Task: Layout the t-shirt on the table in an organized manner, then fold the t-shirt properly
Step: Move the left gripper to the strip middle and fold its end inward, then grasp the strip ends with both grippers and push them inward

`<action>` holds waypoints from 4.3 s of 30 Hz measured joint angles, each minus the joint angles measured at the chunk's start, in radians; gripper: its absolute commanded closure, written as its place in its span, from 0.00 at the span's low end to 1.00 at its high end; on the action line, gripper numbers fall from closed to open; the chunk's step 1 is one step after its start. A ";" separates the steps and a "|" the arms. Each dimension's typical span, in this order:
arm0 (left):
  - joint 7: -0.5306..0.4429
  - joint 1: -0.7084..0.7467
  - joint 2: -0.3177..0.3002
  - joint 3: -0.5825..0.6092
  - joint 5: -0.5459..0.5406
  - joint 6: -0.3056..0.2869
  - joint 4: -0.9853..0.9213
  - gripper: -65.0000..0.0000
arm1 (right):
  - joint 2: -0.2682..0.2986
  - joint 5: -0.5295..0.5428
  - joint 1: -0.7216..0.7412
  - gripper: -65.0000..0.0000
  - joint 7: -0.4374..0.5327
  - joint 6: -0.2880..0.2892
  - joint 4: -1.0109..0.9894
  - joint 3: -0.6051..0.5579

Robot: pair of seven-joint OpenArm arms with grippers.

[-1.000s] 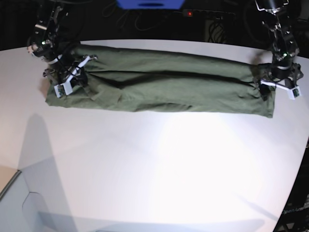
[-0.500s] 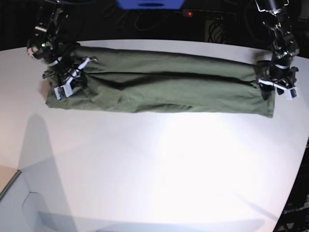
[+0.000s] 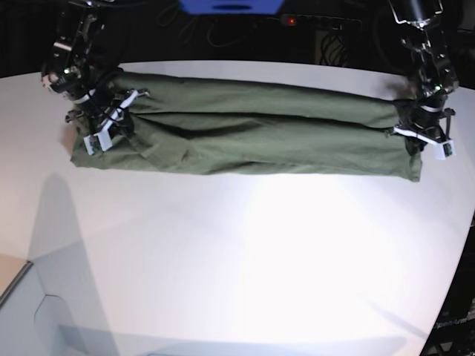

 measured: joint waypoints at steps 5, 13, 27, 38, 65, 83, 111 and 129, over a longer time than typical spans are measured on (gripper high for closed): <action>0.017 0.016 0.016 0.003 -0.004 0.005 0.177 1.00 | 0.011 -0.006 0.016 1.00 -0.008 0.000 -0.002 -0.002; 0.236 0.063 0.212 0.004 0.010 0.004 0.514 1.00 | 0.013 -0.009 0.030 1.00 -0.012 0.000 -0.003 -0.002; 0.277 0.122 0.259 0.526 0.008 0.005 0.554 1.00 | 0.011 -0.013 0.043 1.00 -0.012 0.000 -0.004 -0.043; 0.289 0.053 0.258 0.663 0.010 0.012 0.430 1.00 | 0.013 -0.013 0.038 1.00 -0.011 0.000 -0.004 -0.043; 0.276 -0.040 0.282 0.665 0.001 0.008 0.348 0.52 | 0.014 -0.013 0.035 1.00 -0.011 0.000 -0.004 -0.043; 0.277 0.034 0.146 0.492 -0.106 0.004 0.432 0.64 | 0.016 -0.013 0.044 0.95 -0.019 0.000 -0.002 -0.042; 0.250 -0.056 0.143 0.468 -0.118 -0.003 0.177 0.71 | -0.010 -0.006 0.198 0.32 -0.237 0.000 -0.087 0.333; 0.250 -0.056 0.143 0.468 -0.118 -0.003 0.177 0.71 | -0.064 0.002 0.173 0.49 -0.272 -0.004 -0.032 0.326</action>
